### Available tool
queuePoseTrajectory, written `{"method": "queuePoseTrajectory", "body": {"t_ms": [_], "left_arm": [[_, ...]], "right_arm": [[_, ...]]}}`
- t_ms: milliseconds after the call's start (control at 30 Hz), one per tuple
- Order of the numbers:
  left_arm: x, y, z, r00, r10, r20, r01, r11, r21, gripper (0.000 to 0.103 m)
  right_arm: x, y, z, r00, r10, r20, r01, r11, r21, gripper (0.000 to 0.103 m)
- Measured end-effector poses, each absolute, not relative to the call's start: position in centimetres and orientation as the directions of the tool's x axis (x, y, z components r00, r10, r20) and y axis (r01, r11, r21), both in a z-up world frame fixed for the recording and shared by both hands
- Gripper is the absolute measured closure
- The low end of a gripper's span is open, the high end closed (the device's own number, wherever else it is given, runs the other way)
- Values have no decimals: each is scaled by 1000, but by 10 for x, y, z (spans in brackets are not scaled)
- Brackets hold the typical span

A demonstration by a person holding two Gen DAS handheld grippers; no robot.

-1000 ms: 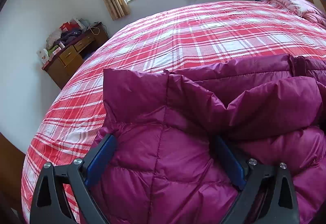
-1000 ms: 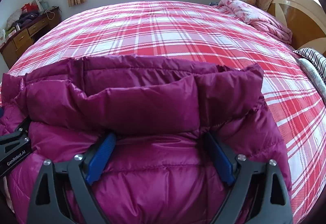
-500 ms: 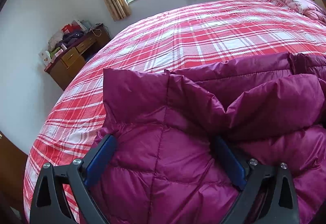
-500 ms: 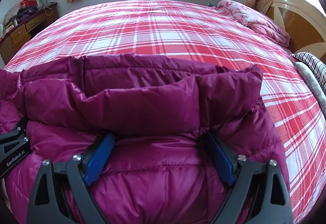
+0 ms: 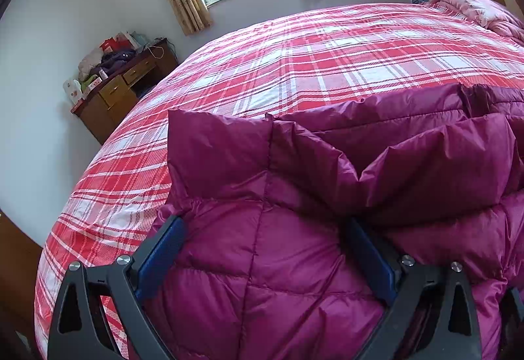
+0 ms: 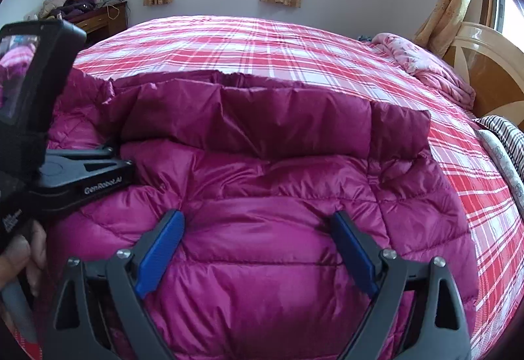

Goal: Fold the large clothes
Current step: 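Press the folded jacket flat with both open tools, then reach the left tool to the jacket edge and close on it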

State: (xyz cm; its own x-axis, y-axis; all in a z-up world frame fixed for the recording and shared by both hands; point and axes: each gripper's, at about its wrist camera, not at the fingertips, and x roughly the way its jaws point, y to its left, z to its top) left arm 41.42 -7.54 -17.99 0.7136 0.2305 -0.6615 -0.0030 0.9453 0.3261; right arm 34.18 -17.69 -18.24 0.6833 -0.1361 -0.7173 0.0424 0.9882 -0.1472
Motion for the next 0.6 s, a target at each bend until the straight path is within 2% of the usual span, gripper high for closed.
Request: {"method": "queuePoseTrajectory", "body": {"t_ms": [233, 433, 533, 600], "left_arm": [[399, -65, -172, 710, 212, -671, -4, 955, 297, 4], [338, -17, -148, 722, 199, -662, -54, 971, 232, 4], [308, 8, -145, 725, 238, -646, -92, 964, 251, 4], [292, 28, -146, 712, 234, -662, -116, 969, 218, 4]], "right_arm": [[347, -184, -188, 651, -124, -749, 42, 991, -128, 6], [343, -185, -186, 654, -129, -745, 44, 990, -134, 6], [324, -183, -178, 674, -128, -728, 43, 990, -135, 6], [303, -181, -170, 694, -117, -710, 44, 992, -120, 6]]}}
